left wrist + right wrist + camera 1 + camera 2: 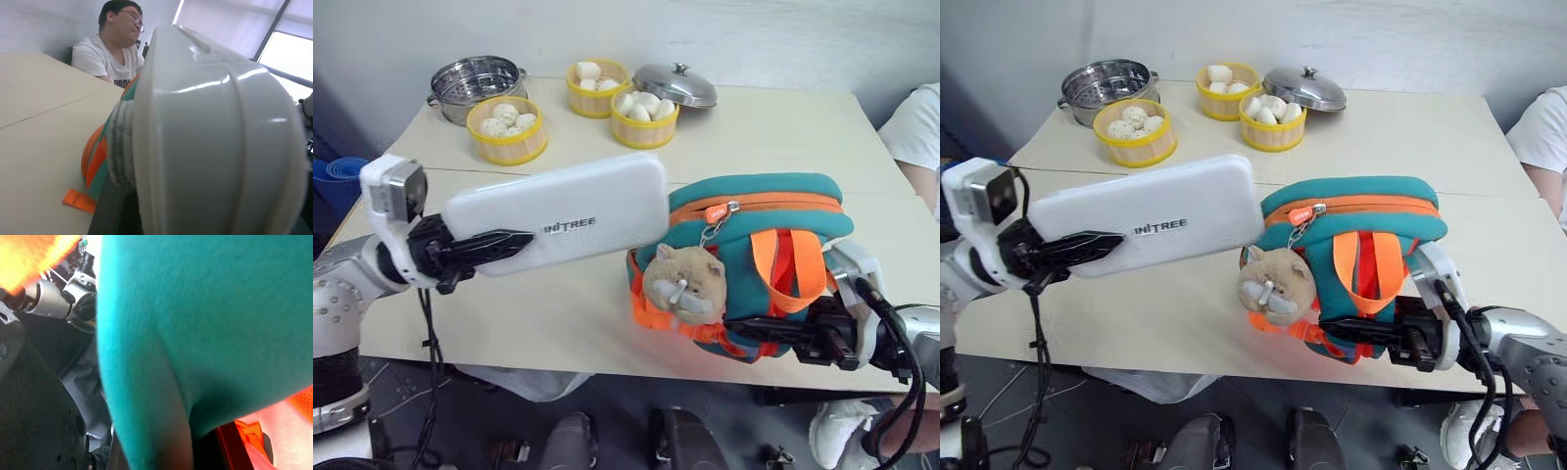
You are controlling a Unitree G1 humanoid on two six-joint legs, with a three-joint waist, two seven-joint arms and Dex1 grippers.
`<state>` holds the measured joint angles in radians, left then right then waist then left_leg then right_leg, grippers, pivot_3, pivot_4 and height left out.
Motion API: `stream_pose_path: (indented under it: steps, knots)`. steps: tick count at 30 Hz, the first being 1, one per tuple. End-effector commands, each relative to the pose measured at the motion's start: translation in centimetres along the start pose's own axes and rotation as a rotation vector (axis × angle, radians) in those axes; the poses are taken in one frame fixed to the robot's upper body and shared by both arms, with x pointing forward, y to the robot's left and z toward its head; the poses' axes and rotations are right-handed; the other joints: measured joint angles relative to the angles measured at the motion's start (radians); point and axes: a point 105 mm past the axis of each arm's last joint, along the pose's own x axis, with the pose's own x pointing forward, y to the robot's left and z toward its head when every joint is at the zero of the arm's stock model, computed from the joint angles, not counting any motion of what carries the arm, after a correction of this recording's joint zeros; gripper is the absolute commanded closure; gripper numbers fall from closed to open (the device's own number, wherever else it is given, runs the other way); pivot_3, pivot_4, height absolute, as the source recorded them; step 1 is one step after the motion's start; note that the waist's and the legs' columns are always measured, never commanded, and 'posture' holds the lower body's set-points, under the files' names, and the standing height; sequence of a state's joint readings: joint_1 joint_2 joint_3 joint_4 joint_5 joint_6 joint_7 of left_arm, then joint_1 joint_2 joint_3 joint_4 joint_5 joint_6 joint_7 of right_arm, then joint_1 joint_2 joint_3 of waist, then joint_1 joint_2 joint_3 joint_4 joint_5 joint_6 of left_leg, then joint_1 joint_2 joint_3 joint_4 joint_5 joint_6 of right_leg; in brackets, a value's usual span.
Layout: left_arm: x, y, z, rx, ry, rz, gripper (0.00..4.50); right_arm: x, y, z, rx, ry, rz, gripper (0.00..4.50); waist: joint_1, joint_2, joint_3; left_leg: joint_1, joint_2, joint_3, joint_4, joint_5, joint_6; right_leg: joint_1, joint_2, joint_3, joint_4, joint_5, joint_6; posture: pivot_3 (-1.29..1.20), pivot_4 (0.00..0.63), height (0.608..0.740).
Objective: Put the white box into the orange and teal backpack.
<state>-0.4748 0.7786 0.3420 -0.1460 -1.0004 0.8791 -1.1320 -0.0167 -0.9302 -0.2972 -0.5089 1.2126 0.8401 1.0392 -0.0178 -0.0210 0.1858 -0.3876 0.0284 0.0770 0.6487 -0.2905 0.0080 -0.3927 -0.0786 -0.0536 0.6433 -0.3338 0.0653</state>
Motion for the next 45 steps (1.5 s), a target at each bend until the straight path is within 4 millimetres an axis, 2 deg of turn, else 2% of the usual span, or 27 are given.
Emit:
stream_pose_path:
  steps: [1, 3, 7, 9, 12, 14, 15, 18, 21, 23, 27, 29, 32, 33, 35, 38, 41, 45]
  knots:
    - [1.9, 0.3, 0.5, 0.093, 0.073, -0.028, 3.06, 0.2, 0.4, 0.3, -0.035, -0.006, 0.031, 4.47, 0.011, 0.000, 0.000, 0.000, 0.000, 0.000, 0.000, 0.000, 0.000, 0.000, 0.000, 0.000, 0.000, 0.000, 0.000, 0.00, 0.150, 0.740]
    - [2.6, -0.8, 0.1, 0.099, 0.143, -0.111, 3.06, 0.1, 0.3, 0.3, -0.041, -0.006, 0.026, 4.47, 0.011, 0.000, 0.000, 0.000, 0.000, 0.001, 0.000, 0.000, 0.000, 0.000, 0.001, 0.000, 0.000, 0.000, 0.001, 0.00, 0.150, 0.740]
    - [3.4, 1.1, -1.6, 0.213, 0.374, -0.063, 3.06, 0.2, 0.1, 0.4, -0.052, -0.014, 0.022, 4.47, 0.017, 0.000, 0.000, 0.000, 0.000, 0.001, 0.000, 0.000, -0.001, 0.000, 0.001, 0.000, 0.000, 0.000, 0.001, 0.00, 0.150, 0.740]
    - [4.2, 1.4, -2.4, 0.281, 0.484, -0.091, 3.06, 0.4, 0.1, 0.4, -0.054, -0.017, 0.023, 4.47, 0.017, 0.000, 0.000, 0.000, 0.000, 0.001, 0.000, 0.001, 0.000, 0.000, 0.001, 0.000, 0.000, 0.000, 0.001, 0.00, 0.150, 0.740]
    - [7.5, 2.0, -1.9, 0.315, 0.483, -0.095, 3.06, 0.5, 0.0, 0.4, -0.058, -0.023, 0.028, 4.47, 0.025, -0.001, 0.000, 0.000, 0.000, 0.001, 0.001, 0.001, 0.001, 0.001, 0.001, 0.001, 0.000, 0.000, 0.001, 0.00, 0.150, 0.740]
    - [11.0, 2.2, -1.7, 0.324, 0.445, -0.127, 3.06, 0.6, -0.1, 0.5, -0.060, -0.026, 0.032, 4.47, 0.035, -0.001, 0.000, 0.000, -0.001, 0.001, 0.002, 0.001, 0.002, 0.001, 0.001, 0.001, 0.000, 0.001, 0.002, 0.00, 0.150, 0.740]
    - [13.2, 2.0, -2.0, 0.336, 0.426, -0.172, 3.06, 0.7, -0.2, 0.5, -0.063, -0.027, 0.036, 4.47, 0.038, -0.001, 0.000, -0.001, -0.001, 0.001, 0.002, 0.001, 0.002, 0.001, 0.001, 0.001, 0.000, 0.001, 0.002, 0.00, 0.150, 0.740]
    - [17.7, 1.9, -3.4, 0.367, 0.412, -0.234, 3.06, 1.2, -0.5, 0.5, -0.075, -0.028, 0.046, 4.47, 0.043, -0.001, 0.000, -0.004, -0.002, 0.001, 0.005, 0.001, 0.003, 0.000, 0.002, 0.001, 0.000, 0.002, 0.004, 0.00, 0.150, 0.740]
    - [20.4, 2.4, -4.4, 0.320, 0.392, -0.226, 3.06, 1.5, -0.7, 0.6, -0.090, -0.035, 0.048, 4.47, 0.037, -0.001, 0.001, -0.004, -0.002, 0.003, 0.007, 0.001, 0.001, -0.001, 0.002, 0.002, -0.001, 0.002, 0.004, 0.00, 0.150, 0.740]
    - [21.3, 2.3, -4.7, 0.314, 0.377, -0.227, 2.51, 1.6, -0.9, 0.8, -0.105, -0.044, 0.038, 4.50, 0.037, -0.001, 0.001, -0.004, -0.001, 0.003, 0.007, 0.002, 0.001, -0.001, 0.003, 0.002, -0.001, 0.002, 0.005, 0.00, 0.150, 0.740]
    - [20.1, 2.1, -2.9, 0.219, 0.254, -0.247, 1.44, 1.6, -1.2, 0.9, -0.119, -0.070, 0.001, 4.50, 0.035, -0.001, 0.001, -0.003, 0.000, 0.003, 0.007, 0.002, 0.003, -0.001, 0.003, 0.002, 0.001, 0.002, 0.005, 0.00, 0.150, 0.740]
    - [17.5, 2.7, -2.4, 0.242, 0.214, -0.259, 0.90, 1.6, -1.5, 0.8, -0.128, -0.086, -0.022, 4.50, 0.027, -0.001, 0.001, -0.003, 0.000, 0.003, 0.007, 0.002, 0.003, -0.001, 0.003, 0.002, 0.001, 0.002, 0.005, 0.00, 0.150, 0.740]
    - [13.4, 3.0, -2.6, 0.250, 0.236, -0.311, 0.13, 1.7, -2.0, 1.0, -0.140, -0.111, -0.053, 4.50, 0.010, -0.001, 0.001, -0.001, 0.001, 0.003, 0.004, 0.005, -0.003, -0.001, 0.004, 0.002, 0.001, 0.002, 0.004, 0.00, 0.150, 0.740]
    - [11.6, 2.7, -2.9, 0.266, 0.256, -0.348, 0.13, 1.7, -2.2, 1.0, -0.146, -0.114, -0.060, 4.50, 0.009, 0.000, 0.001, -0.001, 0.001, 0.003, 0.003, 0.007, -0.005, -0.002, 0.004, 0.003, 0.002, 0.002, 0.004, 0.00, 0.150, 0.740]
    - [9.4, 2.6, -3.1, 0.284, 0.284, -0.368, 0.13, 1.8, -2.5, 1.1, -0.155, -0.117, -0.068, 4.50, 0.011, 0.000, 0.001, 0.000, 0.001, 0.003, 0.003, 0.007, -0.006, -0.002, 0.004, 0.002, 0.002, 0.002, 0.003, 0.00, 0.150, 0.740]
    - [7.6, 1.6, -2.8, 0.315, 0.286, -0.376, 0.13, 1.9, -2.9, 1.2, -0.168, -0.123, -0.081, 4.50, 0.016, 0.000, 0.001, -0.001, 0.000, 0.003, 0.003, 0.007, -0.005, -0.001, 0.003, 0.002, 0.002, 0.002, 0.003, 0.00, 0.150, 0.740]
    - [7.6, -0.2, -2.6, 0.340, 0.253, -0.403, 0.13, 2.1, -3.1, 1.3, -0.173, -0.126, -0.082, 4.50, 0.023, -0.001, 0.001, -0.002, -0.001, 0.001, 0.004, 0.003, 0.001, -0.001, 0.001, 0.002, 0.002, 0.002, 0.003, 0.00, 0.150, 0.740]
    - [9.0, -1.5, -2.7, 0.366, 0.165, -0.366, 0.13, 2.1, -3.2, 1.2, -0.170, -0.122, -0.075, 4.50, 0.018, 0.000, 0.001, -0.002, -0.002, 0.001, 0.005, 0.002, 0.002, 0.001, 0.000, 0.002, 0.000, 0.002, 0.004, 0.00, 0.150, 0.740]
